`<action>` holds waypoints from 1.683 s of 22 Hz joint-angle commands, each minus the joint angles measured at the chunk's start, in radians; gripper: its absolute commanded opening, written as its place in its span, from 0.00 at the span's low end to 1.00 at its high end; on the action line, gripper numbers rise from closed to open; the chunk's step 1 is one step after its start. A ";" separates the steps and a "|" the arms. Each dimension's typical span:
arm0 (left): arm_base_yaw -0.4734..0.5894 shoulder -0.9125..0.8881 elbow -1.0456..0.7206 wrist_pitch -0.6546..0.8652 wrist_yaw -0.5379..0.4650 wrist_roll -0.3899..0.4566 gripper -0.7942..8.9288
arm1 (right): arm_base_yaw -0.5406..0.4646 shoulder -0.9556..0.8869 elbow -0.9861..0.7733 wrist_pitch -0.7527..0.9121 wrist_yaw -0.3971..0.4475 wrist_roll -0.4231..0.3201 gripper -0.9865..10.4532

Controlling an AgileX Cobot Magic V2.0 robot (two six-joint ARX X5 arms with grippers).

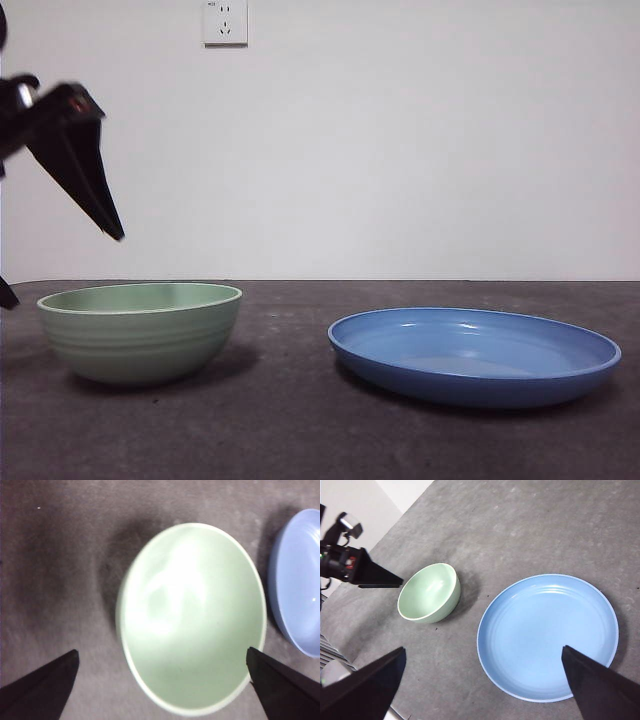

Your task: Place the green bowl on the blue plate

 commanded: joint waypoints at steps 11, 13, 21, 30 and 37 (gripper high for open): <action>-0.006 0.146 0.037 0.050 -0.080 0.016 0.67 | 0.005 0.004 0.018 0.010 -0.002 -0.006 0.52; -0.011 0.152 0.037 0.051 -0.080 0.011 0.56 | 0.005 0.004 0.018 0.010 -0.002 -0.006 0.52; -0.033 0.170 0.037 0.055 -0.088 0.013 0.09 | 0.005 0.004 0.018 0.010 -0.002 -0.006 0.52; -0.162 0.170 0.191 -0.042 -0.242 -0.028 0.09 | 0.005 0.004 0.018 0.010 -0.002 -0.010 0.52; -0.330 0.258 0.453 -0.163 -0.298 -0.068 0.09 | 0.005 0.004 0.018 0.011 -0.002 -0.010 0.52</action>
